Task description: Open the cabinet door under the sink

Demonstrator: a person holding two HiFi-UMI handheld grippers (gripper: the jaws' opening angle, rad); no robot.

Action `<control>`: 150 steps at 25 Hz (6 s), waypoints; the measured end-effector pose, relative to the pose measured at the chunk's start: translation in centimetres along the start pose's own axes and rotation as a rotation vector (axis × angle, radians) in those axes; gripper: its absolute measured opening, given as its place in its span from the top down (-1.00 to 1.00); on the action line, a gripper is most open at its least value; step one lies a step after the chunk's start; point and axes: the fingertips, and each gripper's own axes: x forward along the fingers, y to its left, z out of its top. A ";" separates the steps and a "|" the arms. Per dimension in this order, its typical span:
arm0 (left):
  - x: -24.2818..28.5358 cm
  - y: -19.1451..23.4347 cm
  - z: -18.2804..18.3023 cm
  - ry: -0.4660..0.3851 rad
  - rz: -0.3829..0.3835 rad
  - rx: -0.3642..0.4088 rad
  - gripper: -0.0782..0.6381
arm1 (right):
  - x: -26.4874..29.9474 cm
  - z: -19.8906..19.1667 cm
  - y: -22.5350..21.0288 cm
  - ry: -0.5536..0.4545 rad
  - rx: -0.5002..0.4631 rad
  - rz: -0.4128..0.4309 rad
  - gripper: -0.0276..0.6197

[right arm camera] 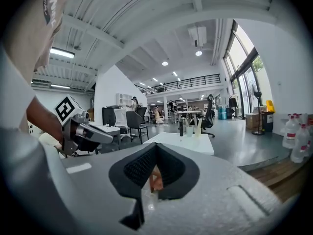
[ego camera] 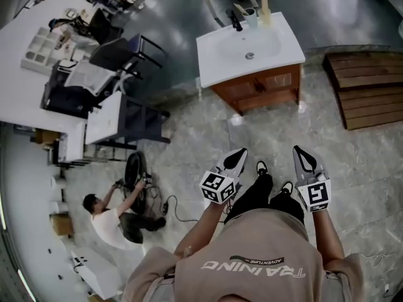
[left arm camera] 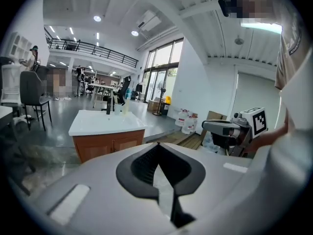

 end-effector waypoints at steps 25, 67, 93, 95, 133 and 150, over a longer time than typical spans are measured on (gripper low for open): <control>12.9 9.4 5.7 -0.050 -0.140 -0.044 0.73 | 11.6 4.3 -6.9 0.024 -0.058 -0.115 0.91; 32.3 21.8 -12.7 0.104 0.085 -0.446 0.74 | 27.2 -14.4 -15.6 0.307 -0.019 0.168 0.91; 41.0 32.8 -22.9 -0.585 0.132 -1.464 0.62 | 34.1 -26.1 -17.3 0.369 0.071 0.174 0.91; 41.4 33.1 -22.8 -0.608 0.134 -1.472 0.57 | 33.9 -26.7 -17.9 0.381 0.091 0.153 0.91; 43.0 34.4 -22.5 -0.686 0.071 -1.456 0.51 | 30.5 -29.4 -18.3 0.440 0.121 0.142 0.91; 40.1 32.5 -24.2 -0.606 0.020 -1.418 0.52 | 27.4 -30.1 -16.6 0.476 0.084 0.167 0.91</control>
